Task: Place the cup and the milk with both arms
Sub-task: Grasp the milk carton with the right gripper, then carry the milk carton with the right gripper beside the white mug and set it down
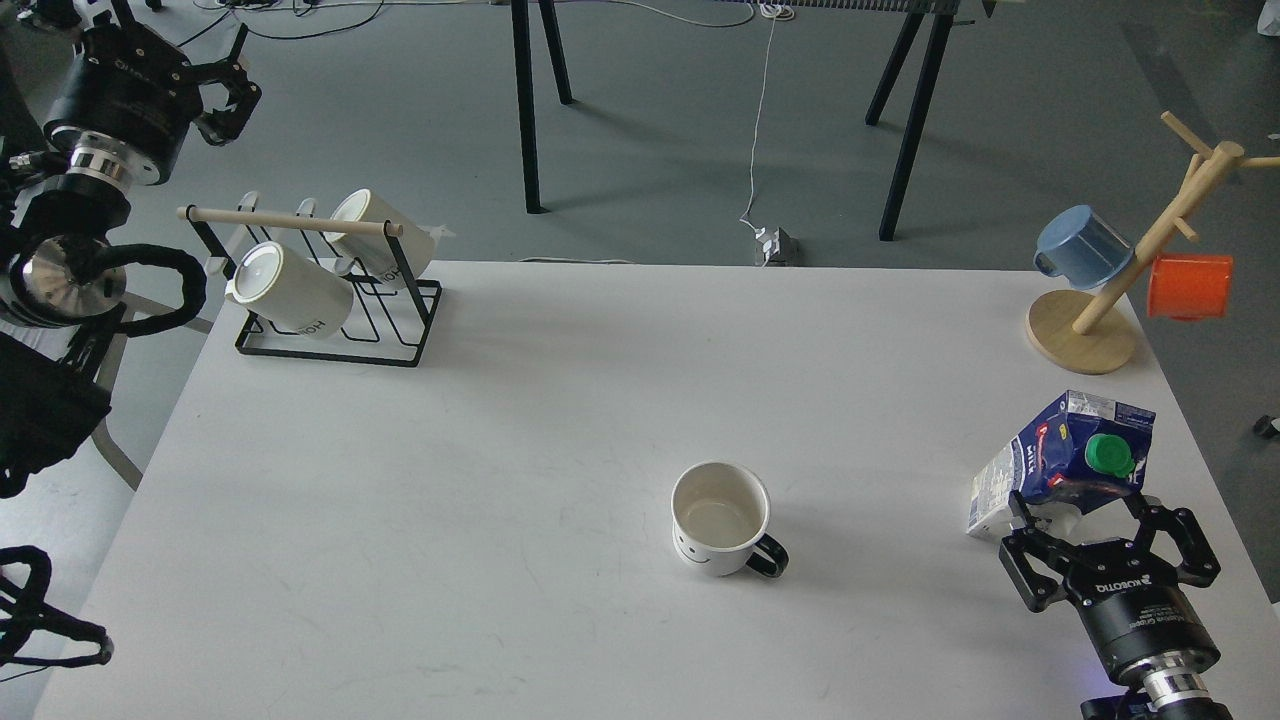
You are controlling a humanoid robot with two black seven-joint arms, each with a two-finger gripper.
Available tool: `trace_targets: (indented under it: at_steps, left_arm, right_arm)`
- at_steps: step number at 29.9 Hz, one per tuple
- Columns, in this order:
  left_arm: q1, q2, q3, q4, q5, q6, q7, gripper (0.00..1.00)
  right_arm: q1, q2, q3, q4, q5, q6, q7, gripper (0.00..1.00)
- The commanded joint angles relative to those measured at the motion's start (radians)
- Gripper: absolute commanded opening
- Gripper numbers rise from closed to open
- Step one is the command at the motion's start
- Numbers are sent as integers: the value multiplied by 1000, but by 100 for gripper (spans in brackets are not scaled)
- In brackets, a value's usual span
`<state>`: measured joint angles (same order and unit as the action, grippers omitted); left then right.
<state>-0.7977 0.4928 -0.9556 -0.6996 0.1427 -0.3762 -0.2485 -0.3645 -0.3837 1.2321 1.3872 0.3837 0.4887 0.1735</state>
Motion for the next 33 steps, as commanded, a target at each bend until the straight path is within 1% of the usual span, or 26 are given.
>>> trace_targets:
  at_steps: [1,7,10,11,13,16,17,21,26,29,33]
  left_arm:
    - [0,0,0,11,0,-1,0,100]
    - [0,10,0,17,0,-1,0,100]
    - [-3,13,0,29,0,-1,0,100]
    - [-5,12,0,32,0,-1,0,100]
    - [-5,12,0,32,0,-1,0,100]
    - [-3,12,0,32,0,0,0,100]
    - [-3,12,0,32,0,0,0,100]
    - [-3,12,0,32,0,0,0,100]
    - [-3,15,0,32,0,2,0,100]
    - [-3,18,0,34,0,2,0,100]
    - [-2,27,0,32,0,2,0,100]
  right_arm:
    - [42,20,-3,-37,0,0,1,99]
    - [73,51,0,-70,0,0,9,97]
    - [78,52,4,-76,0,0,21,90]
    - [78,52,4,-77,-2,0,23,85]
    - [78,52,7,-79,-3,0,24,70]
    - [79,52,7,-82,-20,0,24,50]
    - [79,52,7,-80,-25,0,23,46]
    - [78,69,-14,-63,-60,0,23,45]
    - [13,98,-14,48,-131,0,23,46]
    - [4,112,-46,88,-160,0,21,46]
    - [41,201,-121,79,-222,0,21,48]
